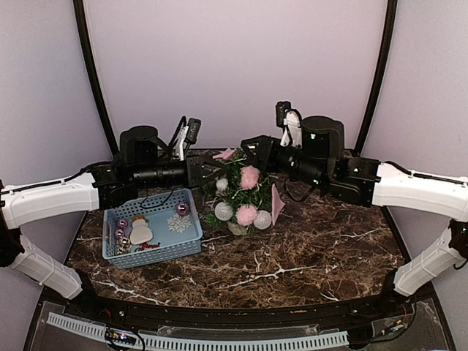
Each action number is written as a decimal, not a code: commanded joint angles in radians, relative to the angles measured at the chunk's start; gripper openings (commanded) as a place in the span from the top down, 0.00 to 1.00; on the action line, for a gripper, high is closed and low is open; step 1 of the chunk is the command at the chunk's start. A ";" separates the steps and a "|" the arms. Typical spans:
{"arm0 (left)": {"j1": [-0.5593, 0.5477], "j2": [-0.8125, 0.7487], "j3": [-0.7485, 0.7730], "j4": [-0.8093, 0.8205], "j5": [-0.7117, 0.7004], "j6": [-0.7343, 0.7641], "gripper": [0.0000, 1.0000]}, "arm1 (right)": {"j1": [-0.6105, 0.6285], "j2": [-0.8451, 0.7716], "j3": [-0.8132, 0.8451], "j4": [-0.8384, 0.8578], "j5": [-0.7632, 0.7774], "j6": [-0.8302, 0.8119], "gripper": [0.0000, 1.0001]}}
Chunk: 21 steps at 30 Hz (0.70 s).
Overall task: Decorate the small christmas tree
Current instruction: Hang the ornament bell on the branch.
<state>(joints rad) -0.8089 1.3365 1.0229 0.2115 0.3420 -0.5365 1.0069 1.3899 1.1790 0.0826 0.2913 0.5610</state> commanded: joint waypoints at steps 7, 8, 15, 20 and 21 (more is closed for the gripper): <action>0.013 0.047 0.076 0.005 0.047 -0.002 1.00 | -0.004 0.029 0.046 0.045 0.065 -0.035 0.54; 0.013 0.049 0.077 0.006 0.049 -0.001 1.00 | -0.004 0.030 0.047 0.043 0.068 -0.036 0.55; 0.014 0.068 0.098 0.000 0.061 -0.008 1.00 | -0.004 0.051 0.072 0.011 0.085 -0.035 0.55; 0.017 0.070 0.095 -0.004 0.057 -0.017 1.00 | -0.003 0.061 0.079 0.001 0.100 -0.036 0.55; 0.017 0.071 0.095 -0.005 0.057 -0.020 1.00 | -0.003 0.064 0.080 0.000 0.099 -0.035 0.55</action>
<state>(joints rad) -0.8001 1.4124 1.0935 0.2073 0.3851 -0.5446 1.0065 1.4418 1.2251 0.0708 0.3645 0.5339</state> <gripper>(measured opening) 0.001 0.476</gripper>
